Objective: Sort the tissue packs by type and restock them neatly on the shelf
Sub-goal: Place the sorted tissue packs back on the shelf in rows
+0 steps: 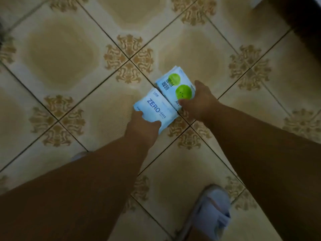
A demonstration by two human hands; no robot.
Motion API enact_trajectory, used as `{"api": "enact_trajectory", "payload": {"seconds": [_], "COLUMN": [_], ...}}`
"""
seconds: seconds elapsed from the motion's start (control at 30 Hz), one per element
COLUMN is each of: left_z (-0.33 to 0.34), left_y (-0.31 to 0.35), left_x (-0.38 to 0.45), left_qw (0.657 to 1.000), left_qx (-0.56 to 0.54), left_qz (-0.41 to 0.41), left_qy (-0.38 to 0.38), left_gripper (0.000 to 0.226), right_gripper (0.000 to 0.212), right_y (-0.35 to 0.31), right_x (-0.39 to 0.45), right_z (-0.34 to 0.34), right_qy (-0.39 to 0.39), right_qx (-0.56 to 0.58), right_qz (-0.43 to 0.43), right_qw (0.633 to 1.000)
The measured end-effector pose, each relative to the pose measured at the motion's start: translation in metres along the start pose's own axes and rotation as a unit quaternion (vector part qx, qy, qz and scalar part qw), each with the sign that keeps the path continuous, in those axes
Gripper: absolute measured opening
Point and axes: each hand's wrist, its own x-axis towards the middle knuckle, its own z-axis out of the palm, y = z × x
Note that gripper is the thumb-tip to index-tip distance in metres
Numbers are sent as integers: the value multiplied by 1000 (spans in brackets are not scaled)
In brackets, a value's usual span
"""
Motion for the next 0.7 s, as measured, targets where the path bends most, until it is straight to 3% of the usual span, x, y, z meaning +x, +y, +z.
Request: {"api": "enact_trajectory", "payload": {"seconds": [0.07, 0.13, 0.2, 0.27, 0.37, 0.5, 0.6, 0.7], "left_z": [18, 24, 22, 11, -18, -69, -107, -144], "left_y": [-8, -11, -9, -1, 31, 89, 147, 214], "left_x": [20, 32, 36, 32, 0, -105, -214, -328], "left_qw": [995, 983, 980, 980, 970, 932, 907, 912], "left_qx": [-80, -143, -145, -153, -233, -325, -367, -348], "left_qz": [-16, -33, -19, -7, -50, -133, -118, -62], "left_qy": [57, 109, 134, 130, 39, -93, -171, -208], "left_gripper": [66, 62, 57, 51, 32, 16, 22, 27], "right_gripper": [92, 67, 49, 47, 41, 41, 42, 46], "right_y": [13, 19, 21, 20, 5, -39, -83, -123], "right_x": [27, 39, 37, 26, -24, -133, -226, -326], "right_z": [11, 15, 16, 12, -16, -84, -157, -243], "right_qy": [16, 37, 46, 55, 68, 63, 70, 61], "right_qx": [7, 12, 88, 184, 298, 441, 497, 522], "right_qz": [22, 34, 34, 49, 48, 51, 32, -13], "right_qw": [1000, 999, 994, 980, 951, 894, 864, 851]}}
